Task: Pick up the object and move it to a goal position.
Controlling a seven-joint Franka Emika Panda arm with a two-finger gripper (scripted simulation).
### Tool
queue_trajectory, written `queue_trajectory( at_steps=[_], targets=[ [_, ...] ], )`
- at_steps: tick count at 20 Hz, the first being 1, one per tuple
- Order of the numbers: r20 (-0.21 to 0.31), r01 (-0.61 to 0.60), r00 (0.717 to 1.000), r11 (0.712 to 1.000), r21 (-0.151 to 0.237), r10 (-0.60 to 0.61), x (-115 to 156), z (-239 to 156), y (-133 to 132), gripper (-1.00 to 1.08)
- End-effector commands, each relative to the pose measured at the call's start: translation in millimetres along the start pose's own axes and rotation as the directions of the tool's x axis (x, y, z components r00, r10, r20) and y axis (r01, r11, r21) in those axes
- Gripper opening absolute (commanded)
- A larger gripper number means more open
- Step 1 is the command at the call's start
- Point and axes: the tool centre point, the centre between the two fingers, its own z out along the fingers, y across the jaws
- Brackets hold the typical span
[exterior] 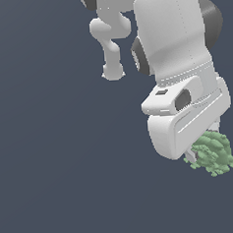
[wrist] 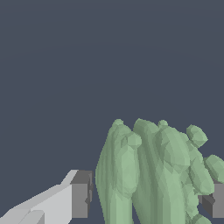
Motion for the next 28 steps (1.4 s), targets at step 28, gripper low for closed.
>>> queue_trajectory(
  at_steps=[28],
  targets=[
    [-0.292,0.373,0.897,0.923,0.094,-0.333,67.5,-114.8,-69.5,-1.0]
  ],
)
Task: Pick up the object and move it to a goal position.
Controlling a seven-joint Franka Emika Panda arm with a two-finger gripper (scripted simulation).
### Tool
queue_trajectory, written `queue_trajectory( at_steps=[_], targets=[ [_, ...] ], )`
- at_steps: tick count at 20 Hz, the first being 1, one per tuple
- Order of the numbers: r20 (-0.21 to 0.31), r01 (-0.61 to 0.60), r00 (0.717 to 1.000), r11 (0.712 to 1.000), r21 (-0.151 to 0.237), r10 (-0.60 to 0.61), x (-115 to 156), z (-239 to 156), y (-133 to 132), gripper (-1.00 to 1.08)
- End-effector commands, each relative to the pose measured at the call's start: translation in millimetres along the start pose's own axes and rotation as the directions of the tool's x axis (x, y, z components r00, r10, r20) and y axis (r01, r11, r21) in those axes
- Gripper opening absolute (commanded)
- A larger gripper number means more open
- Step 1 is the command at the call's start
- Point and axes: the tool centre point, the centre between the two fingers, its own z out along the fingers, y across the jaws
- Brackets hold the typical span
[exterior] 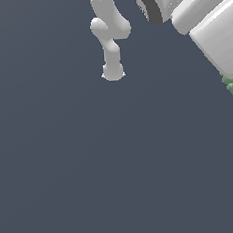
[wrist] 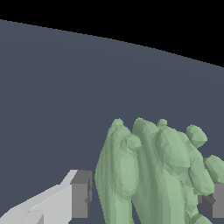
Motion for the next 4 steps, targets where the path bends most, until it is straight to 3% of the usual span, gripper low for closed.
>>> queue_trajectory(
  at_steps=[1,4],
  targets=[
    [-0.006,0.008,1.0,1.0,0.004,-0.008,2.0,-2.3,-1.4,-1.0],
    [-0.008,0.01,1.0,1.0,0.006,-0.01,2.4,-3.1,-1.7,-1.0]
  ],
)
